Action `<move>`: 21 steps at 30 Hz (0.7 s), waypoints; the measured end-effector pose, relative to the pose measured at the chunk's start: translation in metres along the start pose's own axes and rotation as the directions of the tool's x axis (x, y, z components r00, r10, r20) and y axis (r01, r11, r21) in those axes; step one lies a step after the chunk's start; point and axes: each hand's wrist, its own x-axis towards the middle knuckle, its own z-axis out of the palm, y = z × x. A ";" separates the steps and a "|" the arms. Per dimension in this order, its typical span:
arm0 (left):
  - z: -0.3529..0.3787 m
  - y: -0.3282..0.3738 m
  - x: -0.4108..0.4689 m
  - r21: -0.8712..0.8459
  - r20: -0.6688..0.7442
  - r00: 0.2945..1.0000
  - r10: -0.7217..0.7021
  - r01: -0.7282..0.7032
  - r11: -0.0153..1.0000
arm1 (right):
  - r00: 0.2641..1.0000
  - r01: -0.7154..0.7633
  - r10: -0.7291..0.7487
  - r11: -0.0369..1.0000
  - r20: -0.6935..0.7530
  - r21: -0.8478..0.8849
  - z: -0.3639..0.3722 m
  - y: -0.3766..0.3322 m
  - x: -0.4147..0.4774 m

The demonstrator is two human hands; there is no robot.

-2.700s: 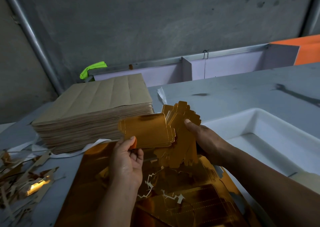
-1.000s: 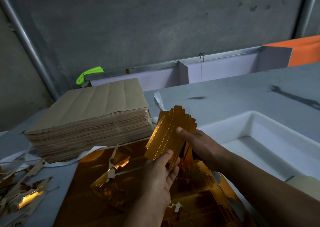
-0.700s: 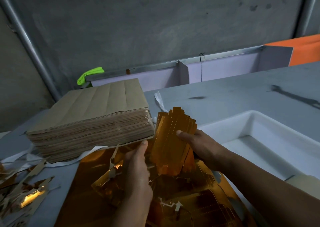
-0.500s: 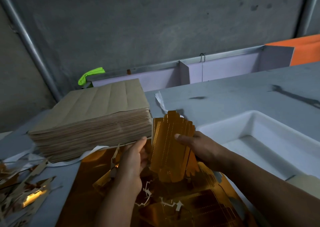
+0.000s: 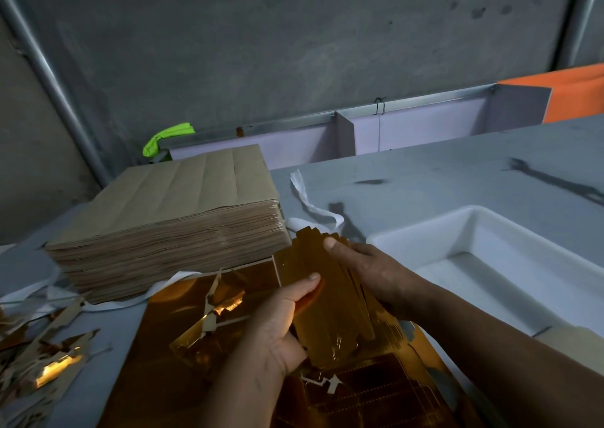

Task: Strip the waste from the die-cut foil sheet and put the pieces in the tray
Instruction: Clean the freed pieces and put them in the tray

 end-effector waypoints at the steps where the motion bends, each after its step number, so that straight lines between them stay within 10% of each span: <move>1: 0.002 -0.002 0.000 0.000 -0.015 1.000 0.020 -0.020 1.000 | 1.000 0.015 -0.015 1.000 -0.006 -0.010 0.001 0.000 0.000; 14: 0.014 0.001 0.001 -0.072 -0.002 0.999 0.047 -0.047 0.996 | 0.997 0.022 -0.024 0.999 0.075 0.025 -0.002 0.000 0.002; 21: 0.005 0.007 0.001 0.234 -0.193 0.927 0.320 -0.273 0.933 | 0.998 0.055 -0.054 0.997 0.017 -0.057 -0.002 0.004 0.006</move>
